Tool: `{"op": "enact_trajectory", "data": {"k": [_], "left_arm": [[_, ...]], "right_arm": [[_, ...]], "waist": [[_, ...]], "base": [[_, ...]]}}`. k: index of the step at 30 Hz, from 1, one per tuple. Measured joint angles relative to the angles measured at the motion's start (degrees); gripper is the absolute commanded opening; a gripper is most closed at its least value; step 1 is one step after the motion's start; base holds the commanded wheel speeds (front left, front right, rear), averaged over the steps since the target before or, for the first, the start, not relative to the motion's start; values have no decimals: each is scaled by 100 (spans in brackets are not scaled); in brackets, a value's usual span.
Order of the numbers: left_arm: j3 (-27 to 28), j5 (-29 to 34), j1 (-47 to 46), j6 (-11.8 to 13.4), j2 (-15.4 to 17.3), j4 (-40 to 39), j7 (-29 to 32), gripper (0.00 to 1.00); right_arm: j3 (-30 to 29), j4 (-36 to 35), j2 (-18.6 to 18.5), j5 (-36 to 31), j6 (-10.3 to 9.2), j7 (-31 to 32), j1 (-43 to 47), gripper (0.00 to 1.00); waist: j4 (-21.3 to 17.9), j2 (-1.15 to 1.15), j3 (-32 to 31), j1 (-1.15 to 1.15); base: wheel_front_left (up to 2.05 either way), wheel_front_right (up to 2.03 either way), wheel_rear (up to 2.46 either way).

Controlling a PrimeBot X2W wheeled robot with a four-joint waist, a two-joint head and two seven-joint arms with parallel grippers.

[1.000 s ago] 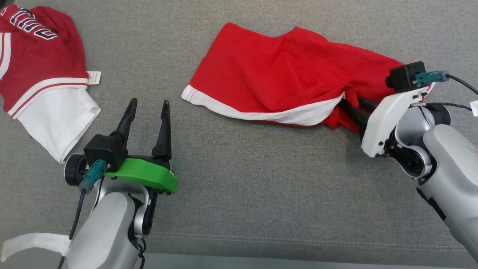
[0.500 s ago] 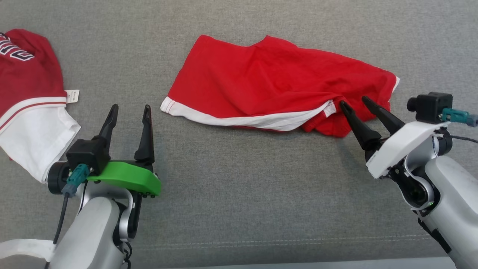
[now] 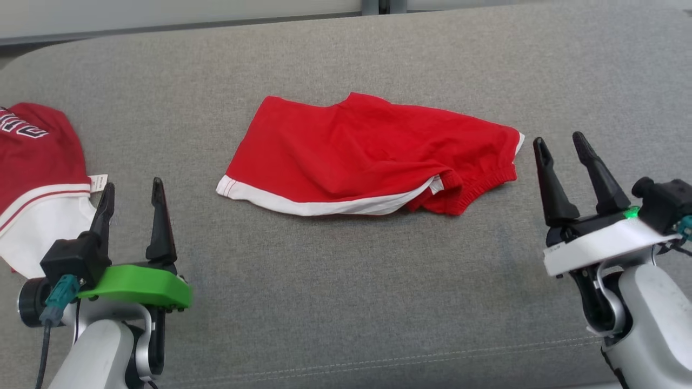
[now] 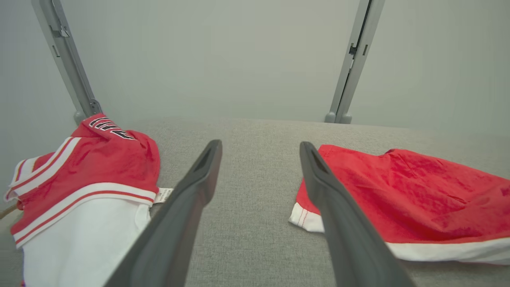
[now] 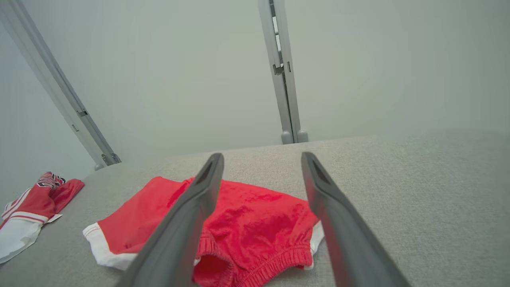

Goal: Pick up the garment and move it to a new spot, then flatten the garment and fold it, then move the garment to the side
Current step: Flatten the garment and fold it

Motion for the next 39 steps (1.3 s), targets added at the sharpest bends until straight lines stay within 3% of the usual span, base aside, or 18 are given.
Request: {"op": "enact_trajectory", "data": {"k": [5, 11, 22, 39], "left_arm": [[56, 3, 393, 99, 88, -269, -41, 100], [-1, 56, 907, 234, 132, -597, -43, 100], [-182, 74, 1376, 335, 200, -770, 122, 100], [-245, 79, 1396, 378, 282, -773, 313, 100]], "right_arm": [[-349, -349, 520, -913, 0, -23, 519, 100], [-407, -544, 794, -1401, 0, -25, 1123, 100], [-511, -690, 943, -1585, 0, 13, 1831, 100], [-564, -762, 1071, -1641, 0, 181, 1969, 100]], "waist": [[-36, 0, -291, 0], [-43, 0, -633, 0], [29, 0, -1150, 0], [62, 0, -1177, 0]], "base": [[0, 0, 0], [0, 0, 0], [0, 0, 0], [0, 0, 0]]}}
